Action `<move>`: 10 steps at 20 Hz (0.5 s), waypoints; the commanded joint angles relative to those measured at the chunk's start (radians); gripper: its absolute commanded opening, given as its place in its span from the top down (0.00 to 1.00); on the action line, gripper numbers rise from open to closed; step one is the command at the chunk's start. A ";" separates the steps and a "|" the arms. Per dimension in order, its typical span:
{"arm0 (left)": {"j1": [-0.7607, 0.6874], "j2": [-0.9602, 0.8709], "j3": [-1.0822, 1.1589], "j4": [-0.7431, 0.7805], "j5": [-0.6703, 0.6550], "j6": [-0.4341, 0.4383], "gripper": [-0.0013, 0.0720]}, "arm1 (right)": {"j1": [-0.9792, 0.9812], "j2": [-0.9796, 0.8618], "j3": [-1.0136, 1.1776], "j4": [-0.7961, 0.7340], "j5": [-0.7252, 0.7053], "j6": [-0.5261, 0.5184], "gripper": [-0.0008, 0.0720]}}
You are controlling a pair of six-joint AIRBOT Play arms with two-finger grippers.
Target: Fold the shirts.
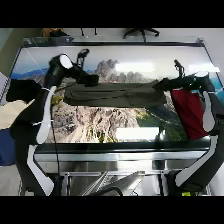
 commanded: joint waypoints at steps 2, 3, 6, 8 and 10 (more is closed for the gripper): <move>-0.140 -0.152 0.024 0.000 0.162 -0.066 0.96 | 0.001 0.093 0.165 0.040 0.158 0.103 0.96; -0.165 -0.192 0.056 -0.001 0.180 -0.088 0.96 | 0.002 0.113 0.180 0.040 0.172 0.120 0.96; -0.216 -0.269 0.090 -0.103 0.285 -0.098 0.96 | 0.002 0.171 0.182 0.040 0.197 0.148 0.96; -0.233 -0.274 0.035 -0.239 0.410 -0.096 0.97 | 0.003 0.188 0.182 0.042 0.201 0.166 0.96; -0.255 -0.282 0.024 -0.324 0.453 -0.071 0.97 | 0.003 0.188 0.182 0.061 0.224 0.173 0.96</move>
